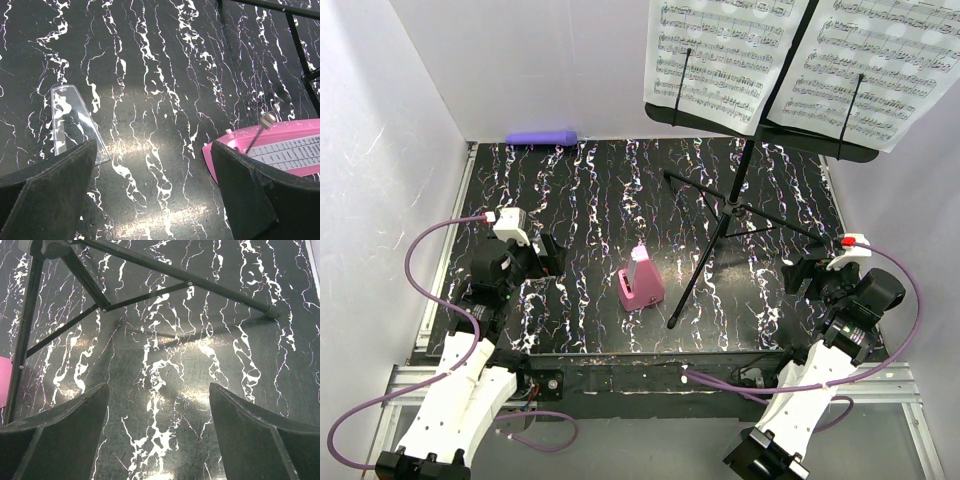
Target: Set up the instrument practice props
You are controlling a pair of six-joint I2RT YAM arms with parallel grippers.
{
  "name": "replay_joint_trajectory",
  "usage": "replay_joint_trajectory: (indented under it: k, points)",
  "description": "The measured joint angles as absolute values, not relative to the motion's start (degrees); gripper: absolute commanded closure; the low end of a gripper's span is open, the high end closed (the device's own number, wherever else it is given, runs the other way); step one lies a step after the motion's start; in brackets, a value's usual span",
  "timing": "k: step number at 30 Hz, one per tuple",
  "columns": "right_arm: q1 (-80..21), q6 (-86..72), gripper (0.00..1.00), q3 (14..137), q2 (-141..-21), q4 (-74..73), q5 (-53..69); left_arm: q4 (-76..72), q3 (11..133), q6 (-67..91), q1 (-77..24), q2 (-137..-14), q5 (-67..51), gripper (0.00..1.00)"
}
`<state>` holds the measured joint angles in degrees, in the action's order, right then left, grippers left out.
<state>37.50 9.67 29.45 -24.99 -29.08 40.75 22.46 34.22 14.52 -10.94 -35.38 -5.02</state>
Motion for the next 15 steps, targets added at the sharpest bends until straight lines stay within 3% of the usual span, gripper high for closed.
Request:
replay_joint_trajectory:
  k: [15]
  points:
    - [37.50,10.50,0.11,29.45,-24.77,-29.91,40.77,22.72,34.22,14.52,-11.73,-35.00,-4.78,0.02]
